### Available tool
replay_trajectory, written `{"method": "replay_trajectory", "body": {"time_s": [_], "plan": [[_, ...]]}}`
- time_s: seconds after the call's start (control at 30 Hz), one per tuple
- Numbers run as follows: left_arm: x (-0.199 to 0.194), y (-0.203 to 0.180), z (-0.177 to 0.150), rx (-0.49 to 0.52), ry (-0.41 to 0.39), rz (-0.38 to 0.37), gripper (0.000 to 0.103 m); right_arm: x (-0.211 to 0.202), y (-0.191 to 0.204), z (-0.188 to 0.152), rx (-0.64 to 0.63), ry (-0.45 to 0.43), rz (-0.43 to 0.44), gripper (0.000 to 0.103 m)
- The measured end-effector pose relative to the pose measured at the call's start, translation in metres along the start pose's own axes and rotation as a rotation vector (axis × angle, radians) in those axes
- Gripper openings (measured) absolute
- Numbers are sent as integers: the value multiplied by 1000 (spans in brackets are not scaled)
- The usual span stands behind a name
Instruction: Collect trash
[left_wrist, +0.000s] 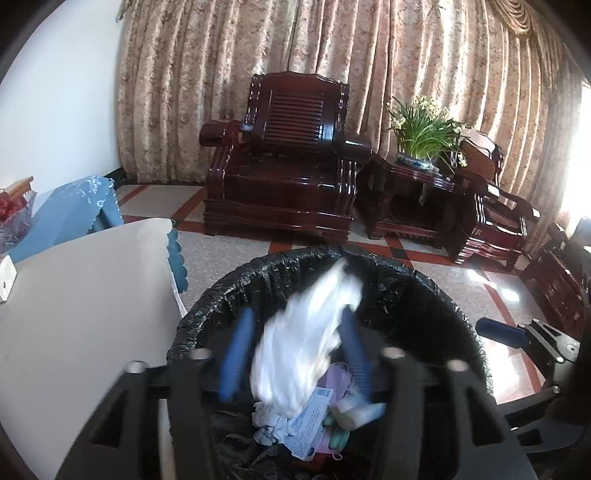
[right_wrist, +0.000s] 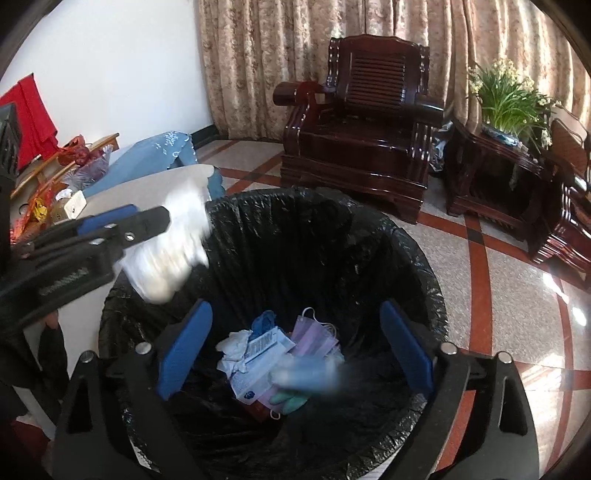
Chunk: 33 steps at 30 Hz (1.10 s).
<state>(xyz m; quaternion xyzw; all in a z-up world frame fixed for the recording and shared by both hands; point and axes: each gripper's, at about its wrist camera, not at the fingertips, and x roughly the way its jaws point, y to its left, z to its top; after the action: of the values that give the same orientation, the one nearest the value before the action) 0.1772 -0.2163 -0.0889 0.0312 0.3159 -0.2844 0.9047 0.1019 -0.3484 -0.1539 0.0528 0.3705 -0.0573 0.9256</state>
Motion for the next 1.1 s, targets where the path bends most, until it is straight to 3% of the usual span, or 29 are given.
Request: {"method": "replay_trajectory", "body": {"time_s": [0.2,0.5,0.73,1.1], "plan": [[-18,17,5,-26,-33,-1,77,-13,-2,2,26,-6,2,96],[-79,53,9,-81,-93,89,97,-54,20,21,35,-66,92,98],[-132,75,-2,-118,-106,156,97,-90,54,37,-24,-113,152,98],[-192,77,-18,-119,-125,237,97,-134,91,45,-74,-144,199,98]]}}
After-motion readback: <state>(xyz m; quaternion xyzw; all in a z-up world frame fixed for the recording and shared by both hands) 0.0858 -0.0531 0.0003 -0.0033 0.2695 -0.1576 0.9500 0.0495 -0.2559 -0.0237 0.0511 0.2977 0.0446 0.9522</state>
